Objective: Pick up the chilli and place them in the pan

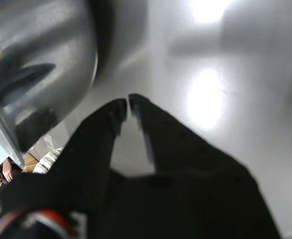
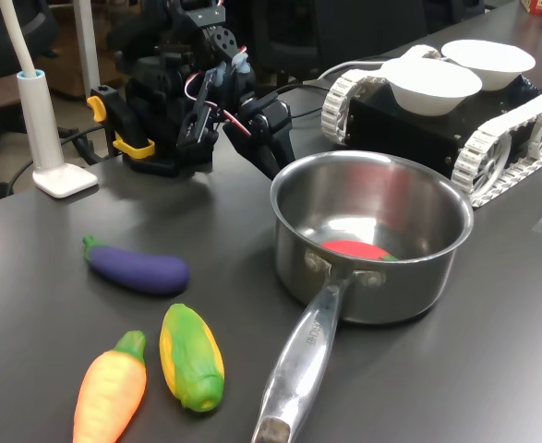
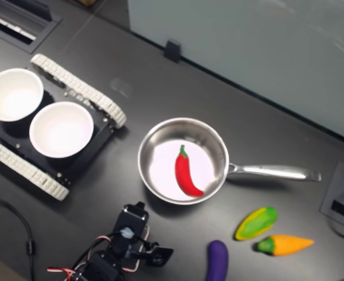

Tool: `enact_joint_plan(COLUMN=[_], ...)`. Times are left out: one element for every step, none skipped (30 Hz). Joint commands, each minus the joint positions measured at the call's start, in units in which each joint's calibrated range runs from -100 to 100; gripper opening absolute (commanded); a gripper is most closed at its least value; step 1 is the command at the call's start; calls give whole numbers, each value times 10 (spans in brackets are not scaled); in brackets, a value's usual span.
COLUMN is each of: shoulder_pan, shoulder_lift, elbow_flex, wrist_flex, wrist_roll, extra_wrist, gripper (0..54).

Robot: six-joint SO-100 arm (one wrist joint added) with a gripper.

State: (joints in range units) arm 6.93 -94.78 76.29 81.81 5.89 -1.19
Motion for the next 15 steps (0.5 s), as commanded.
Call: enact_joint_plan(shoulder_pan=[-3, -3, -3, -3, -3, -3, -3, -4, -7, -11, -17, -18, -18, -18, -18], shoulder_lift=[-7, -7, -7, -7, -7, -7, -7, -7, -7, -7, -7, -7, -7, -7, -7], elbow_flex=[-8, -8, -8, -8, -8, -8, -8, -8, -8, -8, -8, -8, -8, -8, -8], wrist_flex=[-27, -27, -27, -27, -27, -28, -28, -28, -28, -28, -28, -28, -28, -28, -28], wrist_roll=[-2, -2, -3, -3, -2, -2, -1, 0, 1, 4, 7, 8, 7, 6, 8], extra_wrist=[-7, -7, -7, -7, -7, -7, -7, -7, -7, -7, -7, -7, -7, -7, -7], gripper=[0, 0, 0, 0, 0, 0, 0, 0, 0, 0, 0, 0, 0, 0, 0])
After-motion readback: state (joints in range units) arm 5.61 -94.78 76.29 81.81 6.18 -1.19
